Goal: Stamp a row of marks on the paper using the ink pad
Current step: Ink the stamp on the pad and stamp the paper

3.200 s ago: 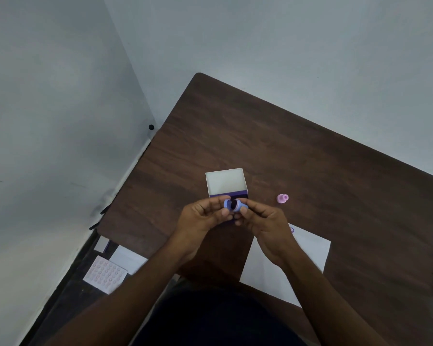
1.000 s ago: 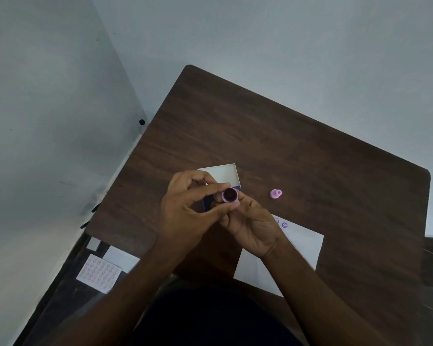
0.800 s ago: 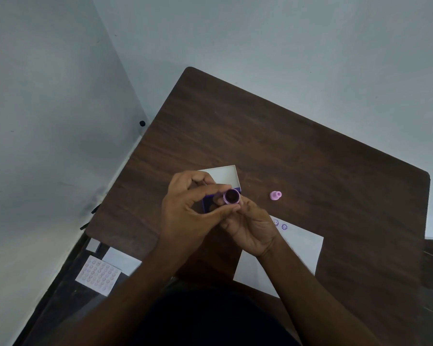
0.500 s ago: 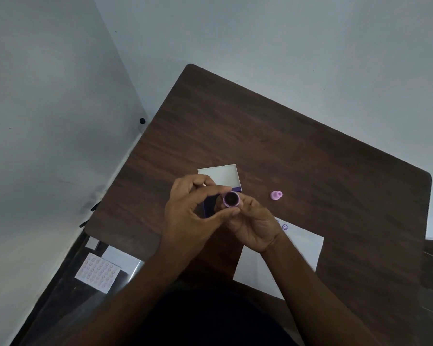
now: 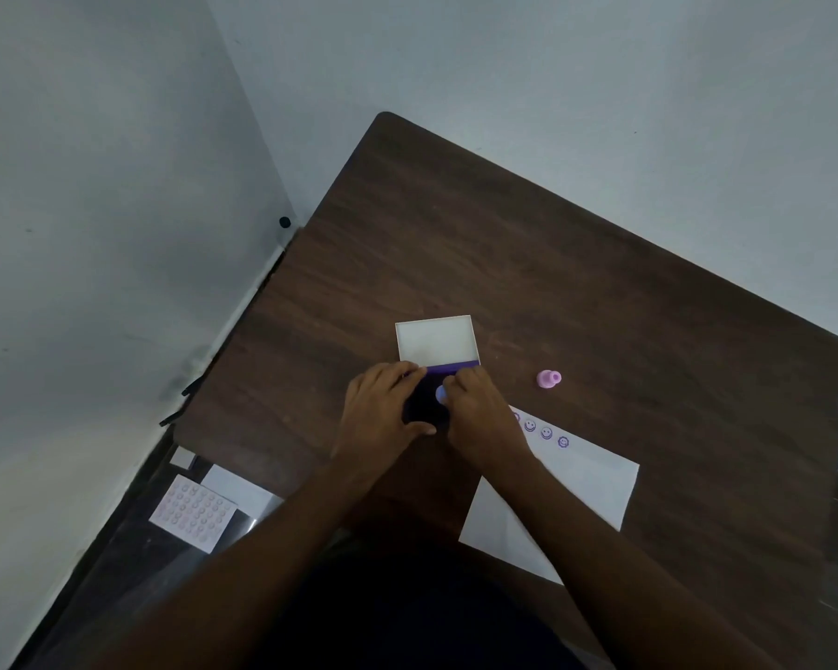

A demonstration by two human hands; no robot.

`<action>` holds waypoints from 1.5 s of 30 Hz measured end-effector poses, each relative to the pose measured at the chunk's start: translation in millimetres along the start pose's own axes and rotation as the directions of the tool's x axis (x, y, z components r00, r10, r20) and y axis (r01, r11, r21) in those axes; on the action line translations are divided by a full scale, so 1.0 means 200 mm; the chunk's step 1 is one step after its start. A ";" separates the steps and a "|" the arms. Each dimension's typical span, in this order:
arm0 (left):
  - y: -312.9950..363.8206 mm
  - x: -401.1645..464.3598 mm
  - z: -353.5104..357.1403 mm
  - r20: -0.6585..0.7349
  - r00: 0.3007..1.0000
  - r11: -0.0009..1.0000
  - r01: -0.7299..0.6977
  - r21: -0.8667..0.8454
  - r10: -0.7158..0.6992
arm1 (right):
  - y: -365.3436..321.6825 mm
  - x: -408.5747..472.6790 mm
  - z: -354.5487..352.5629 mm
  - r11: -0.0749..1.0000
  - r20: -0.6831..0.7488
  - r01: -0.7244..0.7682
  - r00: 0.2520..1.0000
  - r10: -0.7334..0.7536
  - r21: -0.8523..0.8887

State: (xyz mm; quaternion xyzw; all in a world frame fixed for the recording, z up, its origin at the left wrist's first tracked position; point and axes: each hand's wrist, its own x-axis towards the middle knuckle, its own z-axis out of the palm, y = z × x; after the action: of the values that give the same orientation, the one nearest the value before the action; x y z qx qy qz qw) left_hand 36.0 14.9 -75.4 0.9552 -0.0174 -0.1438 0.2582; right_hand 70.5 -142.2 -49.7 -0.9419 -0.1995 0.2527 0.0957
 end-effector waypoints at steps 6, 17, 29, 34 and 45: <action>-0.01 0.03 0.04 -0.049 0.998 0.994 -0.032 0.106 0.037 | -0.05 0.01 0.06 0.999 0.051 -0.003 0.999 0.006 -0.047; -0.01 0.04 0.06 -0.049 0.999 0.994 -0.010 0.112 0.016 | -0.07 0.05 0.09 0.996 0.196 -0.082 0.977 0.084 -0.021; -0.02 0.05 0.09 -0.055 0.998 0.993 0.038 0.109 -0.032 | -0.06 0.08 0.10 0.995 0.199 -0.061 0.977 0.075 -0.076; -0.03 0.05 0.09 -0.079 0.997 0.995 0.009 0.099 -0.001 | -0.06 0.07 0.11 0.994 0.129 -0.039 0.990 0.052 -0.100; -0.04 0.06 0.08 -0.080 0.997 0.998 -0.008 0.058 0.012 | -0.06 0.07 0.13 0.996 0.093 -0.040 0.995 0.047 -0.075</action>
State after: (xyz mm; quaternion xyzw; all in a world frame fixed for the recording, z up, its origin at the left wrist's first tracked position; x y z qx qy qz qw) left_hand 42.9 11.7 -96.5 0.9672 -0.0160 -0.1034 0.2316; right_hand 65.0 -123.4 -74.8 -0.9359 -0.1921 0.2918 0.0462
